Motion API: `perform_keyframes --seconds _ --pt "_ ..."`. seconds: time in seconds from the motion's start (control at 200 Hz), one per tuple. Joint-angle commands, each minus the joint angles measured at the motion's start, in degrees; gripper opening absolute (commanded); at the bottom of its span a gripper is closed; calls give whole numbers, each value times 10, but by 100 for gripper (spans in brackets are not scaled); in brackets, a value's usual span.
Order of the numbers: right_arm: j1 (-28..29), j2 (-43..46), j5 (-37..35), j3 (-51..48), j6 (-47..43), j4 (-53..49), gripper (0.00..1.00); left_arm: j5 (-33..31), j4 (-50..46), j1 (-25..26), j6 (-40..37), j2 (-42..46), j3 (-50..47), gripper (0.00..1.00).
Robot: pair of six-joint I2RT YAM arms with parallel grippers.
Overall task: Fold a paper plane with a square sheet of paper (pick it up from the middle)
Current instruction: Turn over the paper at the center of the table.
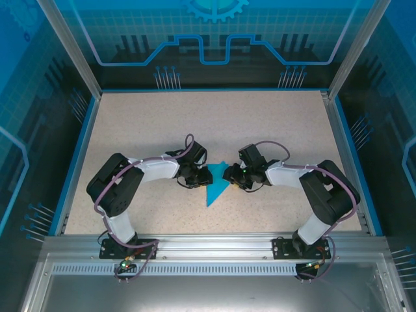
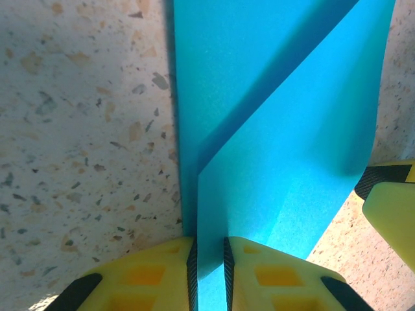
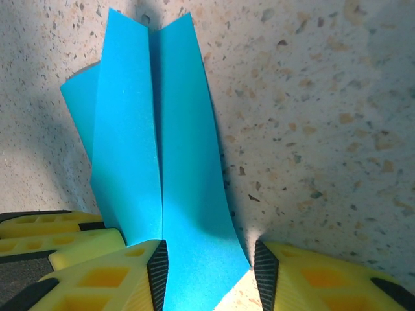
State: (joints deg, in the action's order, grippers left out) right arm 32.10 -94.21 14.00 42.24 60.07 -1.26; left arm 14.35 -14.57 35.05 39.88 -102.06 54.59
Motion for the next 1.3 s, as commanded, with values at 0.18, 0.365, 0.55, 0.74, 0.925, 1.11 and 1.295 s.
perform_keyframes --seconds 0.18,0.365,0.55,0.74,0.925,1.11,1.295 --pt "4 -16 42 6 9 54 43 -6 -20 7 -10 -18 -4 21" --pt "0 -13 46 4 7 65 45 -3 -16 6 -8 -13 -6 20" --pt "-4 -15 78 -25 28 143 48 26 23 -4 18 -8 -18 19" --pt "-1 -11 74 -42 36 164 50 46 57 -25 44 -1 -41 19" --pt "7 -38 78 -28 25 187 44 56 75 -29 56 7 -54 19" --pt "9 -55 76 -16 10 196 35 51 72 -29 57 20 -54 20" --pt "14 -78 79 -2 -19 208 28 50 75 -29 59 25 -58 20"
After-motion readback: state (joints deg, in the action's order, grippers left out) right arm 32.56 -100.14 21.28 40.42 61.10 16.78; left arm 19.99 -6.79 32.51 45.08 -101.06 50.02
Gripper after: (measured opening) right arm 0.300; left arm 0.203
